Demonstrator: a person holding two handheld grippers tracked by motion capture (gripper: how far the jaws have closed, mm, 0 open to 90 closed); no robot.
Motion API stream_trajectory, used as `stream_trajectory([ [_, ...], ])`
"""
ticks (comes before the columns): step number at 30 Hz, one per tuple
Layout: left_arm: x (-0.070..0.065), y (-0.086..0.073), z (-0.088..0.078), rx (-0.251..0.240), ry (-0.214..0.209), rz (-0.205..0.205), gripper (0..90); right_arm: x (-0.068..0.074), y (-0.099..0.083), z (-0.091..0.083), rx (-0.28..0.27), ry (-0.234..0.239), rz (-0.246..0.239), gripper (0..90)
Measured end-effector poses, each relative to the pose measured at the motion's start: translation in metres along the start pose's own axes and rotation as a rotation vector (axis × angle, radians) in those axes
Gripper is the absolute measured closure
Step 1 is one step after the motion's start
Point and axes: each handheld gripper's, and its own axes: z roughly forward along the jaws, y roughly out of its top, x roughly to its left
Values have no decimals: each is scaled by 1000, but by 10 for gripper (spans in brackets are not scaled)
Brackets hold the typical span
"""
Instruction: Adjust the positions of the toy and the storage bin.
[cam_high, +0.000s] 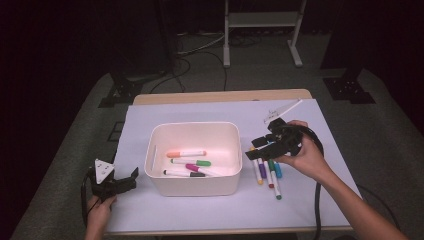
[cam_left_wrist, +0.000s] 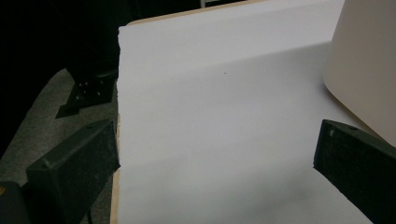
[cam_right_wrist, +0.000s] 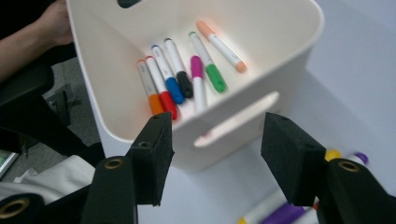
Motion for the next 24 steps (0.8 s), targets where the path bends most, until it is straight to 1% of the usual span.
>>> stream_trajectory([
  [3, 0, 0, 0, 1, 1, 2, 0, -8, -12, -1, 3, -23, 19, 424],
  [5, 0, 0, 0, 1, 0, 2, 0, -15, -22, 1, 10, -36, 43, 424],
  [7, 0, 0, 0, 1, 1, 2, 0, -21, -30, 2, 18, -50, 55, 424],
  [8, 0, 0, 0, 1, 1, 2, 0, -25, -36, 3, 21, -54, 70, 423],
  [12, 0, 0, 0, 1, 3, 2, 0, -37, -51, 5, 34, -82, 106, 426],
  [15, 0, 0, 0, 2, 3, 2, 0, -43, -59, 8, 41, -100, 125, 436],
  [17, 0, 0, 0, 1, 3, 2, 0, -48, -64, 10, 52, -128, 132, 443],
  [22, 0, 0, 0, 1, 2, 1, 0, -59, -76, 17, 66, -153, 164, 468],
  [24, 0, 0, 0, 1, 1, 2, 0, -61, -77, 19, 72, -157, 168, 468],
])
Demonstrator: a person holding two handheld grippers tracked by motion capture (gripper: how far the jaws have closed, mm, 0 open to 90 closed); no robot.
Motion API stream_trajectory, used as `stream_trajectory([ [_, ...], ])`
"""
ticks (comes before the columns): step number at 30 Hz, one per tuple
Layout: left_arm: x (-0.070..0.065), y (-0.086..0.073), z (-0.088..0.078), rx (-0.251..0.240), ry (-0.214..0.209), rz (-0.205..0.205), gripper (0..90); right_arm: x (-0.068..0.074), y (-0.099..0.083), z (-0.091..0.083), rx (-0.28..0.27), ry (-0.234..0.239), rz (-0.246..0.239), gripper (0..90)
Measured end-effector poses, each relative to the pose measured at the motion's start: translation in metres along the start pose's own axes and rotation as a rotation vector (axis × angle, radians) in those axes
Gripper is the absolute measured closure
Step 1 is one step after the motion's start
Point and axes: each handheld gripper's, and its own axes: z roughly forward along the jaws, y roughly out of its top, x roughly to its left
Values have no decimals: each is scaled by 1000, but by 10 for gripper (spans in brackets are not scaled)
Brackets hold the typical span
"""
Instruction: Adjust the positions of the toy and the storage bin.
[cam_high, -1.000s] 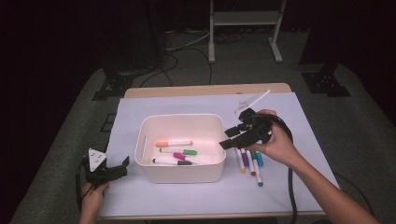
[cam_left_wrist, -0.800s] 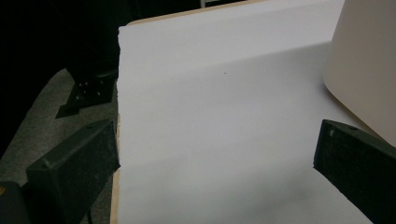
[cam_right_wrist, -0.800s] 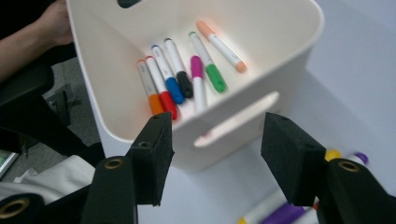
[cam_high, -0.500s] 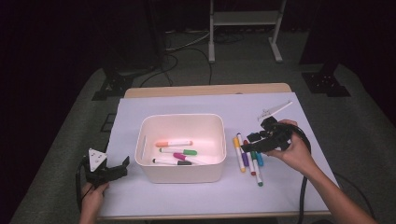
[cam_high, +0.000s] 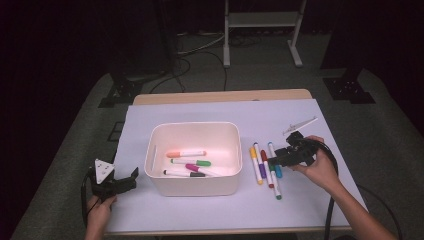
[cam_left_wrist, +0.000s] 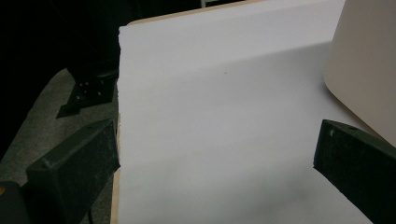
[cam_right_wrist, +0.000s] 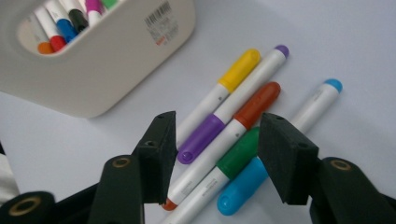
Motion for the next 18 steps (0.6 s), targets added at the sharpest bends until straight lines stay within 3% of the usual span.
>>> stream_trajectory([
  [1, 0, 0, 0, 1, -1, -1, 0, -4, -3, 3, 5, -30, 3, 493],
  [8, 0, 0, 0, 2, 0, 0, 0, -21, -12, 16, 16, -74, 52, 520],
  [18, 0, 0, 0, -3, -1, -1, 0, -30, -14, 30, 29, -107, 74, 535],
])
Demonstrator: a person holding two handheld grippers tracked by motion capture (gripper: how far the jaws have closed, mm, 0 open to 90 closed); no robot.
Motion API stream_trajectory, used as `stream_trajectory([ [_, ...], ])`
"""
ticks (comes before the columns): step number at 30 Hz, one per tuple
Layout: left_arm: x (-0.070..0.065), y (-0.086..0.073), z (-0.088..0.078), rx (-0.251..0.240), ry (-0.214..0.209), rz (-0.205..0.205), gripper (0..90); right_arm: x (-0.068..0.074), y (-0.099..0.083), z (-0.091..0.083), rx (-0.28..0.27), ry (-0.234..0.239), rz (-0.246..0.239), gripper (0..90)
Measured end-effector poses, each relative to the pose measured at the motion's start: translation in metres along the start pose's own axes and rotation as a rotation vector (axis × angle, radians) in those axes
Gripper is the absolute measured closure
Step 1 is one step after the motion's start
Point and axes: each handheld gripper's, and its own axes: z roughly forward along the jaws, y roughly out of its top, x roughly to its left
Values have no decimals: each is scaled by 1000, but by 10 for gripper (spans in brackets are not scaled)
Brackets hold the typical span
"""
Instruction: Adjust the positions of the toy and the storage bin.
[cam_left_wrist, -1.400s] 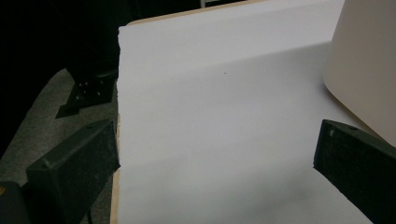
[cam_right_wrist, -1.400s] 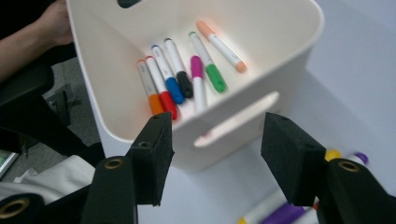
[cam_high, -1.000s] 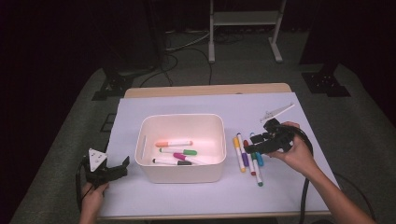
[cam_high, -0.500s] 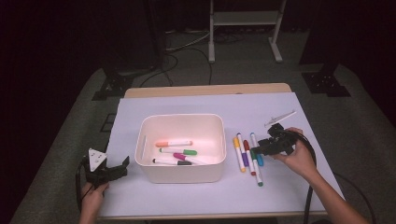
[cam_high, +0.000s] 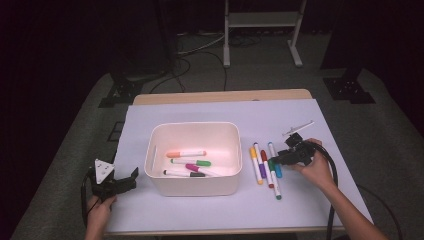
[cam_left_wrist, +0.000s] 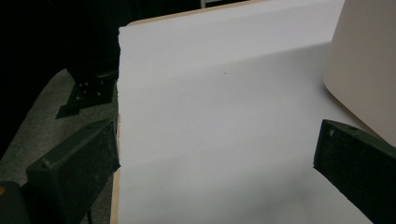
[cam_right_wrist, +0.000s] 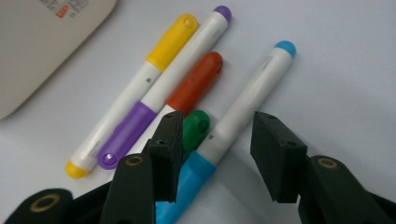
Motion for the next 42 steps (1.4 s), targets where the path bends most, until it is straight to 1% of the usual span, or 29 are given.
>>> stream_trajectory([
  [1, 0, 0, 0, 0, 0, 0, 0, -1, -1, 1, 3, 4, 11, 534],
  [4, 0, 0, 0, 1, 0, 2, 0, -3, -4, 3, 13, -7, 14, 544],
  [6, 0, 0, 0, 1, 0, 2, 0, -4, -6, 3, 22, -32, 8, 554],
  [8, 0, 0, 0, 1, 0, 2, 0, -6, -9, 1, 20, -38, 18, 553],
  [13, 0, 0, 0, 3, 1, 2, 0, -13, -14, -7, 9, -70, 35, 565],
  [17, 0, 0, 0, 3, 1, 2, 0, -16, -16, -8, 15, -95, 43, 585],
  [19, 0, 0, 0, 3, 1, 2, 0, -16, -17, -6, 22, -118, 41, 607],
  [20, 0, 0, 0, 3, 1, 2, 0, -16, -17, -5, 31, -137, 32, 617],
  [21, 0, 0, 0, 2, 1, 1, 0, -16, -18, -4, 33, -145, 28, 622],
  [24, 0, 0, 0, 3, -1, 0, 0, -15, -18, -4, 37, -182, 23, 702],
  [27, 0, 0, 0, 2, 0, 1, 0, -16, -19, -5, 38, -192, 28, 733],
  [31, 0, 0, 0, 3, -1, 1, 0, -17, -20, -7, 41, -185, 43, 746],
  [34, 0, 0, 0, 5, 0, 1, 0, -18, -22, -10, 37, -148, 65, 758],
  [36, 0, 0, 0, 5, 0, 1, 0, -17, -23, -12, 35, -127, 67, 759],
  [38, 0, 0, 0, 5, 1, 2, 0, -16, -23, -14, 29, -117, 63, 760],
  [42, 0, 0, 0, 3, 1, 3, 0, -9, -21, -20, 18, -89, 56, 760],
])
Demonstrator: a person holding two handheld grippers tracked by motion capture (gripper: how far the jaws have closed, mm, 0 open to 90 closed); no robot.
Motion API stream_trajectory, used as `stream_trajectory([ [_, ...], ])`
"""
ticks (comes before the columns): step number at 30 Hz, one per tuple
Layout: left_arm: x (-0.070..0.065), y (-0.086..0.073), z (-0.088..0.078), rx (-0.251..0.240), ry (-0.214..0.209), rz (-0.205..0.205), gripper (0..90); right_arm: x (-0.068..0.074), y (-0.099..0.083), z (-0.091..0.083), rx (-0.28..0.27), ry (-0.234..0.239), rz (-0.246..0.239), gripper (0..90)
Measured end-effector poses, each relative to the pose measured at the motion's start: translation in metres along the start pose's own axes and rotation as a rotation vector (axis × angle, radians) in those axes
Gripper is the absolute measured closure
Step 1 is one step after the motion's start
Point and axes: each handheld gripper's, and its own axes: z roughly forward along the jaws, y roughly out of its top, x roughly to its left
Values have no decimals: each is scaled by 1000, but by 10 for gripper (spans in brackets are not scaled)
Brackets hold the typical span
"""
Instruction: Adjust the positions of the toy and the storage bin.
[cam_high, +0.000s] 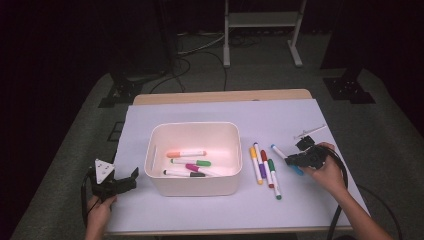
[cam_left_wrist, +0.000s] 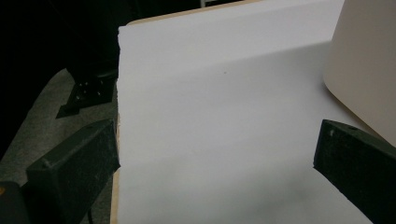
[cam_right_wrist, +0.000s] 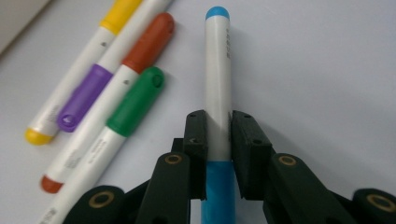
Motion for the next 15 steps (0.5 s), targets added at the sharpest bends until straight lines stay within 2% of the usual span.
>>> stream_trajectory([
  [7, 0, 0, 0, 2, 0, -1, 0, 12, 2, -19, -34, 76, -6, 760],
  [15, 0, 0, 0, 1, 1, 0, 0, 29, 10, -45, -80, 149, -36, 760],
])
